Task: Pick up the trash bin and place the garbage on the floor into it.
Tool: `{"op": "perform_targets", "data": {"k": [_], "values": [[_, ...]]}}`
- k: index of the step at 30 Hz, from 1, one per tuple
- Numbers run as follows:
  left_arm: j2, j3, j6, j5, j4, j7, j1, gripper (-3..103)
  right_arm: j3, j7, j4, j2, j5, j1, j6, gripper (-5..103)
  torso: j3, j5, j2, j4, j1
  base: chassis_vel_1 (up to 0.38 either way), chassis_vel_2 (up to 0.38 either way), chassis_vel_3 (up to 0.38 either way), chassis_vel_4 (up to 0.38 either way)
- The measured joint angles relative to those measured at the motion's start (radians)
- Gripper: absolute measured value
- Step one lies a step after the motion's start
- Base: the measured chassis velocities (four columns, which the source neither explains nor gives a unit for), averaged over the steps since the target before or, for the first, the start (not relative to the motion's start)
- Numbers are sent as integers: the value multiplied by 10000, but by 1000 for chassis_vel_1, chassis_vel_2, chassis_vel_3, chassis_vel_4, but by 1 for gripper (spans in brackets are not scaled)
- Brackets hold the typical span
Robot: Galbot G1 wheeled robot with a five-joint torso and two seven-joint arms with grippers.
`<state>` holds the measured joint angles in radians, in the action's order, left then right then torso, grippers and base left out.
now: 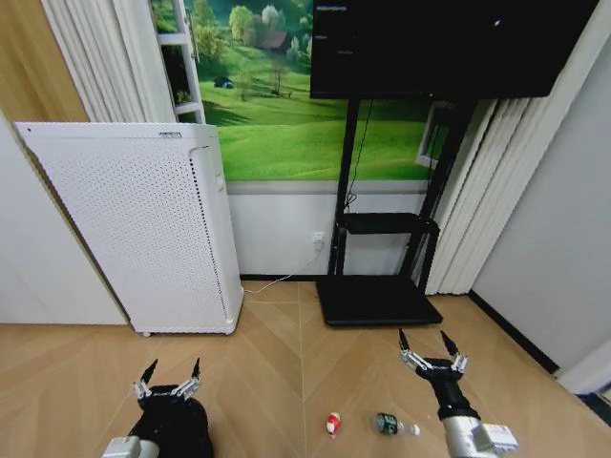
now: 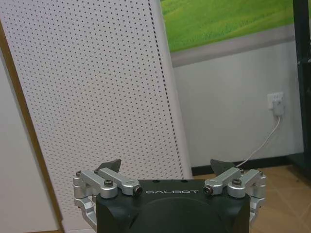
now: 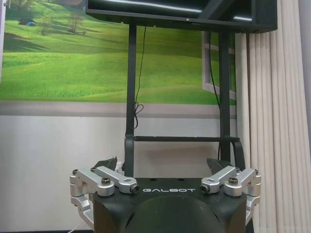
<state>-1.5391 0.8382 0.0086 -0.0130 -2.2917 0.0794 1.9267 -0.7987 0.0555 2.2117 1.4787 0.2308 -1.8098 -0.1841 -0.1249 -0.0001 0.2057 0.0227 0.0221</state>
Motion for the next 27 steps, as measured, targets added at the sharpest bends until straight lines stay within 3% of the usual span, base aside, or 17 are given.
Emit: {"op": "perform_targets", "data": {"k": [2,4,5,6,9,10,11,12,13,14,17,18,20,27], "values": [[255,359,459,-116,-39,-366,417,100,-46,-52,-23,-20,46,26,40,100,2,1,0,0,0,0,0,0,0],[449,755,1039,-868,-19,-739,918,100,-94,-110,-71,-37,116,78,70,100,0,1,3,0,0,0,0,0,0],[568,1029,1330,-1630,74,-932,1249,100,-108,-152,-113,-39,151,129,77,100,-3,1,8,-1,0,0,0,0,0],[568,1029,1330,-1630,74,-932,1249,100,-108,-152,-113,-39,151,129,77,100,-3,1,8,-1,0,0,0,0,0],[767,1764,1725,-3539,616,-1145,1887,100,-120,-255,-240,-33,192,224,81,100,-15,1,26,-3,5,0,0,0,0],[767,1764,1725,-3539,616,-1145,1887,100,-120,-255,-240,-33,192,224,81,100,-15,1,26,-3,5,0,0,0,0],[761,2053,1854,-4171,824,-1214,1911,100,-117,-284,-266,-30,205,240,82,100,-19,1,32,-2,7,0,0,0,0],[739,2469,2649,-5799,1179,-1810,1829,100,-71,-305,-285,-38,256,244,102,100,-31,-1,47,-1,14,0,0,0,0],[744,2544,2887,-6113,1238,-2035,1836,100,-65,-307,-286,-47,262,250,108,100,-33,-1,52,0,15,0,0,0,0],[744,2544,2887,-6113,1238,-2035,1836,100,-65,-307,-286,-47,262,250,108,100,-33,-1,52,0,15,0,0,0,0],[738,3277,3755,-6949,1576,-2556,1532,100,-112,-341,-238,-91,359,234,128,100,-41,0,66,-2,20,0,0,0,0],[738,3277,3755,-6949,1576,-2556,1532,100,-112,-341,-238,-91,359,234,128,100,-41,0,66,-2,20,0,0,0,0],[926,3572,4352,-7348,2033,-2567,1133,100,-142,-351,-279,-141,377,224,128,100,-47,1,74,-2,23,0,0,0,0],[1210,3338,5003,-7458,2787,-2259,286,100,-95,-372,-290,-125,361,225,127,100,-56,1,85,-1,28,0,0,0,0]]}}
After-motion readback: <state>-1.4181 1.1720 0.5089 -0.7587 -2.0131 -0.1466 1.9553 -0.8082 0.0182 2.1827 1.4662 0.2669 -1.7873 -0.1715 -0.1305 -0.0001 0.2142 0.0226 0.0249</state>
